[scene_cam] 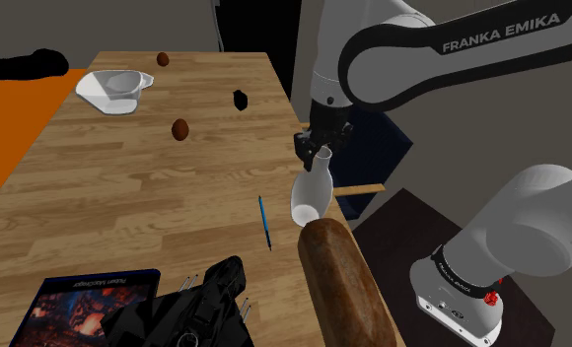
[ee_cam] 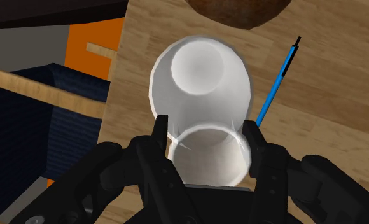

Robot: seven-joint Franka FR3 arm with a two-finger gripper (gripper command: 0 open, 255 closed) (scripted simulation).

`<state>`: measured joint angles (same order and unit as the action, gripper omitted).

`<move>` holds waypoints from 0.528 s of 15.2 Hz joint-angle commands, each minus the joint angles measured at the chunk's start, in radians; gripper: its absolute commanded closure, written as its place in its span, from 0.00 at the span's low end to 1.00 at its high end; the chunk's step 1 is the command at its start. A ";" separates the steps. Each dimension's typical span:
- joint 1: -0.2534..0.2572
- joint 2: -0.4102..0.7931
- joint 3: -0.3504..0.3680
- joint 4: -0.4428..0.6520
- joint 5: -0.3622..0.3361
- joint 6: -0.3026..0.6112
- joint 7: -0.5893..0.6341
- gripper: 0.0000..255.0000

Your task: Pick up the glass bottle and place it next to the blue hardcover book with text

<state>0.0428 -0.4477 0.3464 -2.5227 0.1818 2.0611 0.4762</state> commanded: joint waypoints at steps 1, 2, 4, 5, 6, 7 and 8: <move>0.000 0.000 0.000 0.000 0.000 0.000 0.000 1.00; 0.000 0.000 0.000 0.000 0.000 0.000 0.000 1.00; 0.000 0.001 0.000 -0.001 0.000 0.000 0.000 1.00; 0.000 -0.005 -0.002 0.009 -0.001 -0.015 0.000 1.00; 0.000 -0.011 -0.004 0.018 -0.001 -0.030 -0.001 1.00; 0.000 -0.016 -0.006 0.028 -0.002 -0.045 -0.001 1.00; 0.000 -0.021 -0.009 0.038 -0.003 -0.059 -0.001 1.00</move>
<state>0.0429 -0.4640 0.3400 -2.4950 0.1800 2.0166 0.4756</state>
